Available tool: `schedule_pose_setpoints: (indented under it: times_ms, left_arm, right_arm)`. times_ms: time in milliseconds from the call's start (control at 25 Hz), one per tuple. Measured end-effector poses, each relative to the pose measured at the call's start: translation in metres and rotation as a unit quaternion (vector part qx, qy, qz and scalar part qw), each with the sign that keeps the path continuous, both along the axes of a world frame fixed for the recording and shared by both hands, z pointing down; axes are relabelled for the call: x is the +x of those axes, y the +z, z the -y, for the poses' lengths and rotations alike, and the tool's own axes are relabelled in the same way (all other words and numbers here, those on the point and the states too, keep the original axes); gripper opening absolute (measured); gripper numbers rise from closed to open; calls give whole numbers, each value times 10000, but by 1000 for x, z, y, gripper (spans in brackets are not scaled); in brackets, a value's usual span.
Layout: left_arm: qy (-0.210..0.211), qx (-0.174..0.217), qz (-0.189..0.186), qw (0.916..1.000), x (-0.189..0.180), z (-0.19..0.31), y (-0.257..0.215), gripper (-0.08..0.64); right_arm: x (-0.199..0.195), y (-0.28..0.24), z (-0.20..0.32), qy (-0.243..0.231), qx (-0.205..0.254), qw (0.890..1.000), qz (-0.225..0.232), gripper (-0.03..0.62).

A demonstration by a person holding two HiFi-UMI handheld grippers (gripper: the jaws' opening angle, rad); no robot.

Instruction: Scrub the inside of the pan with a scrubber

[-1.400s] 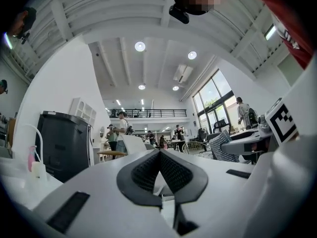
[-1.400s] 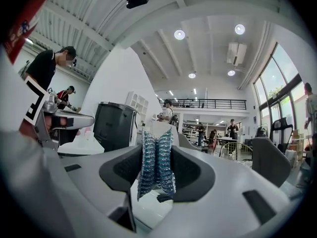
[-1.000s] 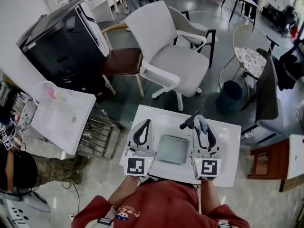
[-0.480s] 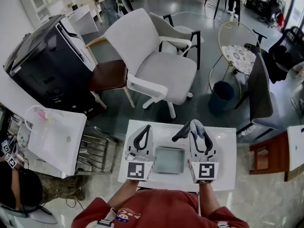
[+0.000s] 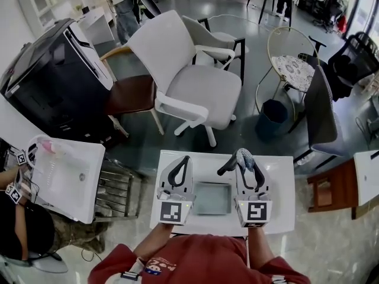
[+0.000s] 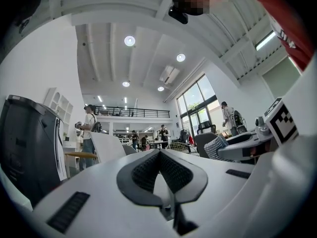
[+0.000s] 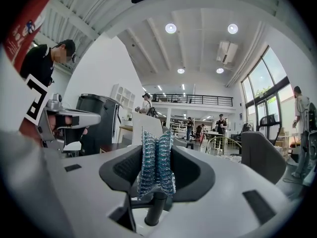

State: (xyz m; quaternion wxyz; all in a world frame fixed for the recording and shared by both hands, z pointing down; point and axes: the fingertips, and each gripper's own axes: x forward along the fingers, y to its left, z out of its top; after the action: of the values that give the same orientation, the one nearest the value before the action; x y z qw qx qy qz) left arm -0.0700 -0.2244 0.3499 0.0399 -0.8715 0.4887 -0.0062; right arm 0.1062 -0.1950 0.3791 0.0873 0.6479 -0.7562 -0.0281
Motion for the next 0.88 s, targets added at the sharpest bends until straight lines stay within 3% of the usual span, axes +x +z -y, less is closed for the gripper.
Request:
schedule_pose_setpoints:
  times_ms: [480,600,880]
  left_arm:
    - [0,-363,161,9992,-11,-16,38,8]
    - [-57,-500,173,9986,-18,-22,50,8]
    - [-121,-833,228,9962,-28,-35,94,8]
  right_arm:
    - [-32,20,-16,-546,-315,9980,-64,183]
    - [-45,39,-30,-750,-742,9943,-123,183]
    - [-80,62,-38,-1496,-966,9837,-237,183]
